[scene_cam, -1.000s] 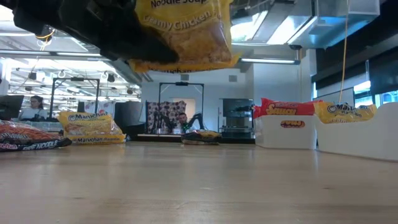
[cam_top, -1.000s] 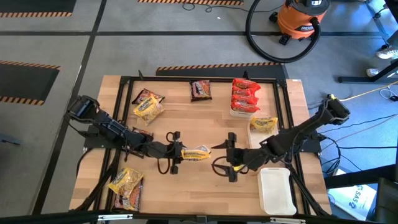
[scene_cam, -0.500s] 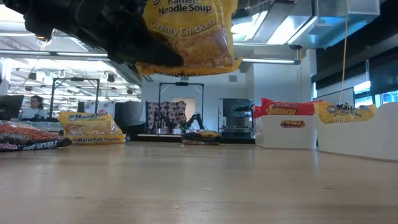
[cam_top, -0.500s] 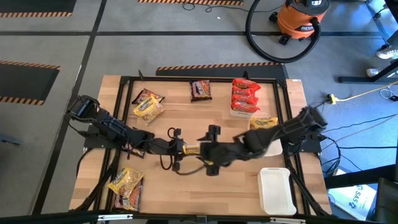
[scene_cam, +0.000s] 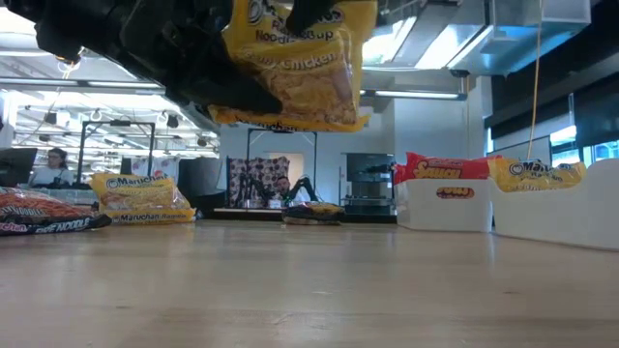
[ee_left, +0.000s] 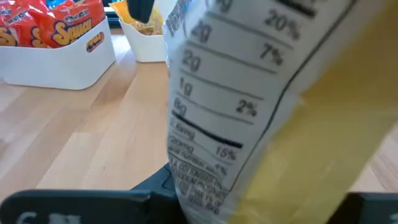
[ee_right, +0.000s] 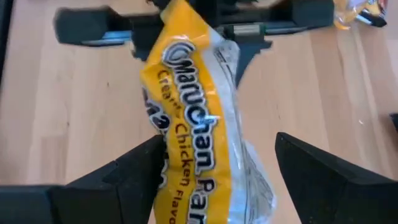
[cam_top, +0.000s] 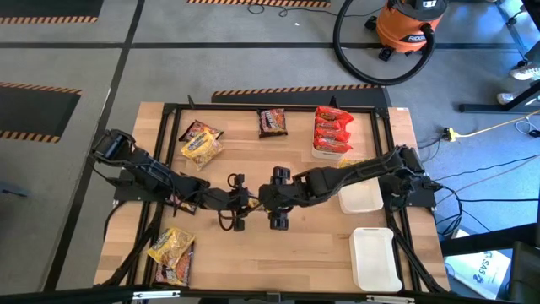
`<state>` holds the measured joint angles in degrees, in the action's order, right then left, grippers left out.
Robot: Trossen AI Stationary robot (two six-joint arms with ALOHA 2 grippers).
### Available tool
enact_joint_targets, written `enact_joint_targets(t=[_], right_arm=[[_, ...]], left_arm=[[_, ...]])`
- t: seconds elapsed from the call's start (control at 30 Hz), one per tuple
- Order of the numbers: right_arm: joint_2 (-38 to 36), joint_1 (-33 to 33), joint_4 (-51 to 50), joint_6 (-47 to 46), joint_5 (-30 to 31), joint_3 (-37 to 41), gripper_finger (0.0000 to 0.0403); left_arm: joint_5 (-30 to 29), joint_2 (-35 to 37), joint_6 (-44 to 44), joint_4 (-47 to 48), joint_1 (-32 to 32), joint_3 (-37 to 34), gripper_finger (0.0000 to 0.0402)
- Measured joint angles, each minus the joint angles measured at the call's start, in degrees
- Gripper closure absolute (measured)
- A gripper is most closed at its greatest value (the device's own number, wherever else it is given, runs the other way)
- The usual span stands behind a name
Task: Sort Maruchan noodles
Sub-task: Put the yellow noodle pack into the middle white bin
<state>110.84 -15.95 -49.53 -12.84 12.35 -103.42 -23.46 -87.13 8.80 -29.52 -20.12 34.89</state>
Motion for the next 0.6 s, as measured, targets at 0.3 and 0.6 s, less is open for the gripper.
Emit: enact_joint_targets(t=[0.3, 0.6], right_arm=[[1.2, -0.2, 0.5, 1.3, -1.9, 0.0, 0.0117], [3.5, 0.7, 0.1, 2.8, 0.3, 0.0, 0.0117]], left_arm=[[-1.3, 0.0, 3.5, 1.2, 1.6, 0.0, 0.0289], [0.1, 0.0, 2.8, 0.1, 0.8, 0.0, 0.0289]])
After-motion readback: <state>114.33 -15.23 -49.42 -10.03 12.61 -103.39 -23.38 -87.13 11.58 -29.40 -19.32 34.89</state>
